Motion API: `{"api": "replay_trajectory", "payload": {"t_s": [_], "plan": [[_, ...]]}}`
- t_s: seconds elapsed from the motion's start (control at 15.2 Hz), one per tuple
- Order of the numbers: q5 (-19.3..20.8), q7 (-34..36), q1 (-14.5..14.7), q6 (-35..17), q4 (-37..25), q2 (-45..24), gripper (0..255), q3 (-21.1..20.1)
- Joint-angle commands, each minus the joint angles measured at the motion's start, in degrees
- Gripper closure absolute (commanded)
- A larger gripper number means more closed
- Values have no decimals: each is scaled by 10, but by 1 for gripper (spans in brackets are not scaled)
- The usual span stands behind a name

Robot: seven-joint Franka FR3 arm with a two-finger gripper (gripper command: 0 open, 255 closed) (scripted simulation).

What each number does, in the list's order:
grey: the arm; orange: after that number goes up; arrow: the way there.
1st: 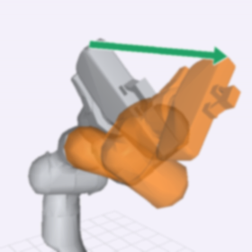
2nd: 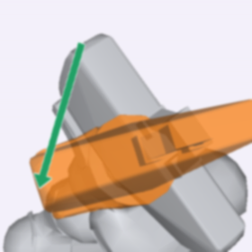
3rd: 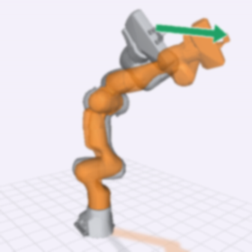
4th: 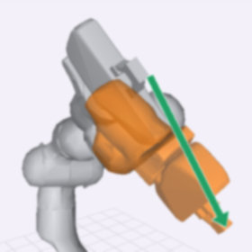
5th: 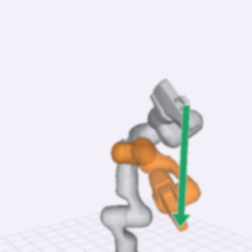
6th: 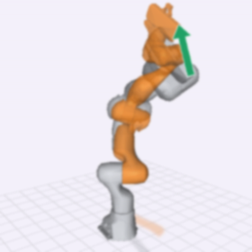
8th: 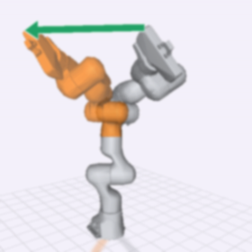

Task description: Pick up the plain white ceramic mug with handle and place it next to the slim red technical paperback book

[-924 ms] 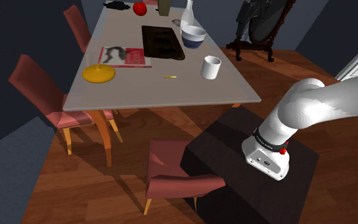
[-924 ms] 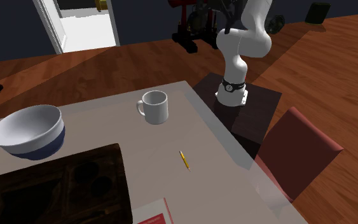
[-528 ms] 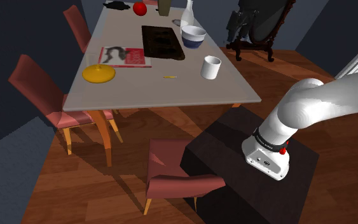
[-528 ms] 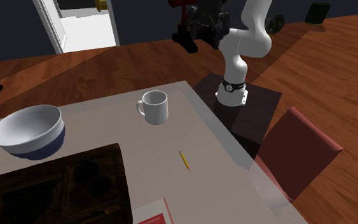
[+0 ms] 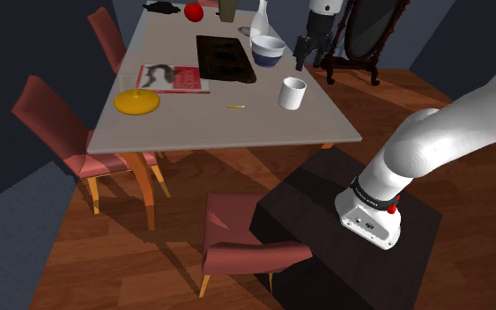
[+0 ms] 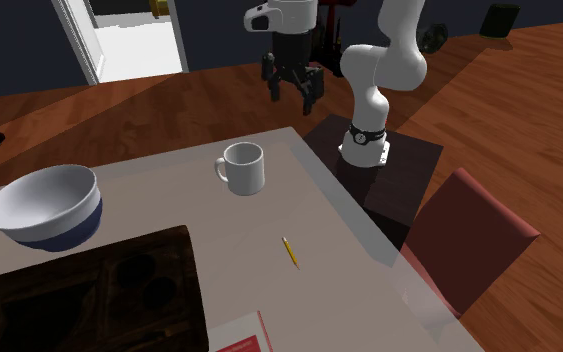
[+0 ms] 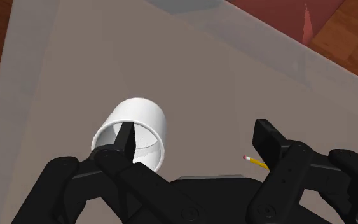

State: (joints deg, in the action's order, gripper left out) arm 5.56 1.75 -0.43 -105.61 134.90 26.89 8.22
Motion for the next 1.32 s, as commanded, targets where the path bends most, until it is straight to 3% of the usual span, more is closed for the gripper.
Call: {"api": "replay_trajectory", "payload": {"t_s": [0.0,0.59,1.25], "plan": [[-2,-3,0,-32,-3,-39,0,6],[-27,-38,-8,-137,-68,-235,0,39],[-31,-42,-9,-197,-33,-260,0,41]]}}
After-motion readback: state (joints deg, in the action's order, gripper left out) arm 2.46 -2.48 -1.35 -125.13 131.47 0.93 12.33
